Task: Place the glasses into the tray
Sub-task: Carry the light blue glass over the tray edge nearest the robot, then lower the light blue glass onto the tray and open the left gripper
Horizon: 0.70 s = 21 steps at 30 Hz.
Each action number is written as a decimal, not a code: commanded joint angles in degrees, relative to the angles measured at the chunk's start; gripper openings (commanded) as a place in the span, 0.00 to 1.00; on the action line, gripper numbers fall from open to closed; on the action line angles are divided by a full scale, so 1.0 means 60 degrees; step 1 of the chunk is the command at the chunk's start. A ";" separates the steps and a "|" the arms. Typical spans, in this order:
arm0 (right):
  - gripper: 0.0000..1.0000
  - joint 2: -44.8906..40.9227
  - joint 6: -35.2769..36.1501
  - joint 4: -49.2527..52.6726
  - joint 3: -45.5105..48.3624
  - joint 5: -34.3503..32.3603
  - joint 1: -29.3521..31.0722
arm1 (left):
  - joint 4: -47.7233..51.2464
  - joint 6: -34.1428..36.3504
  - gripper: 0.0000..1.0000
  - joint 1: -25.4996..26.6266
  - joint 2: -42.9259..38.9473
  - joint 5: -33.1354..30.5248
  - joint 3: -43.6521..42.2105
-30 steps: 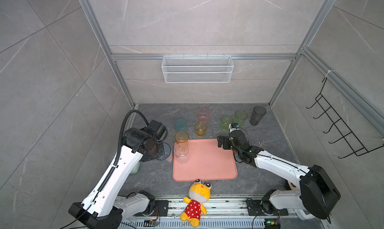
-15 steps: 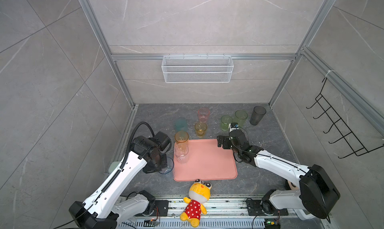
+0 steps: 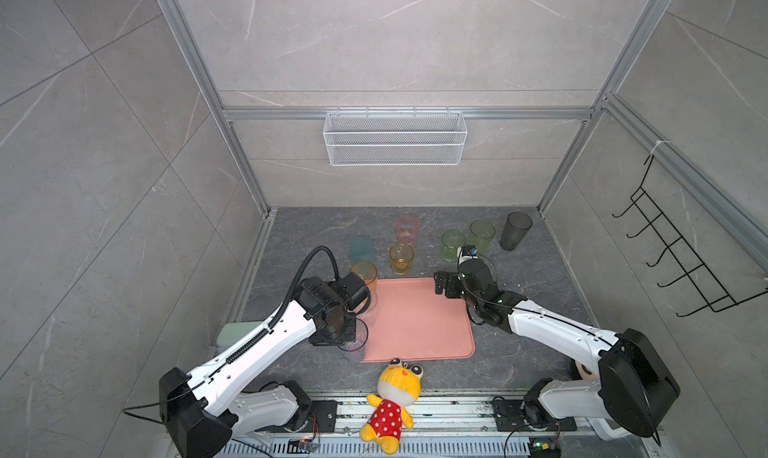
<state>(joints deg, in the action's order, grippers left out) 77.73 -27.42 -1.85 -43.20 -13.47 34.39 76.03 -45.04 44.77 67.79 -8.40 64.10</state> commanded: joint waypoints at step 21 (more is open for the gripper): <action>0.99 0.0222 0.0042 0.0248 -0.0383 0.0151 0.0041 | -0.1495 -0.0046 0.00 0.0086 0.0834 0.0354 -0.0626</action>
<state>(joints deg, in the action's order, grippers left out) 78.30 -27.44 -1.21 -43.75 -13.04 34.39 67.16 -45.06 45.01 72.25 -6.98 60.07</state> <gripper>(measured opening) 0.992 0.083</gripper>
